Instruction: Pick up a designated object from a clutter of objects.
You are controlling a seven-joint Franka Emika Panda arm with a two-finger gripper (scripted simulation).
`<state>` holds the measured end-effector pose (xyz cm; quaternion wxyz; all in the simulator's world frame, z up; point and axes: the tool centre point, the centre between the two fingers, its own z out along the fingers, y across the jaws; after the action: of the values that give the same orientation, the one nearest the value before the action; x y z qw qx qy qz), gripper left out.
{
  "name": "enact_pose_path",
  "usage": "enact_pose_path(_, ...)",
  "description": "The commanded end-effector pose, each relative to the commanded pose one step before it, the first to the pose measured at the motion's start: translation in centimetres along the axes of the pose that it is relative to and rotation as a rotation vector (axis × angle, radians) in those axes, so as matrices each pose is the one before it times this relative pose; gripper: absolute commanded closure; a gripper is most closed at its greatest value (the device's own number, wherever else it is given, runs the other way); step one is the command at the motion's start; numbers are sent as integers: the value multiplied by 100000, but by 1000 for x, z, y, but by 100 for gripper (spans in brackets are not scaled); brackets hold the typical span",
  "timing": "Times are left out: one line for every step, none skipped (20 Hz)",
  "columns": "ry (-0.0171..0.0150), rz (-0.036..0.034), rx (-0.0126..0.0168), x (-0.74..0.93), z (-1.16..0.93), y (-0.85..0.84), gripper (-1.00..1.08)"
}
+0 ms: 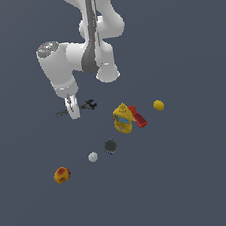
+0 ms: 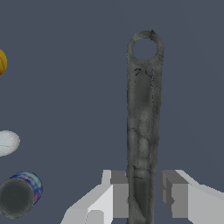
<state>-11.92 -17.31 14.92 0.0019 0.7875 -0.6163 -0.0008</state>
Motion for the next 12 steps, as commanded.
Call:
enact_pose_path(235,42,-99,-88,-1726,-358,108)
enact_pose_path(67,2,-15,-38,-697,-159,108)
enact_pose_path(68,1,-13,-40,-711,-163,108)
enact_pose_path(48,0,-7,-39,-725,-167,108)
enact_pose_path(69,-2,-8,-46,-750,-173,108)
enact_pose_path(49,-5,-3,-46,-768,-179,108)
enact_pose_path(48,-9,1,-52,-794,-187,108)
enact_pose_path(0,0,0,-43,-807,-192,108)
enact_pose_path(42,-22,10,-66,-849,-204,108)
enact_pose_path(0,0,0,-53,-860,-209,108)
enact_pose_path(32,-68,39,-93,-908,-226,108)
enact_pose_path(0,0,0,-63,-900,-224,108)
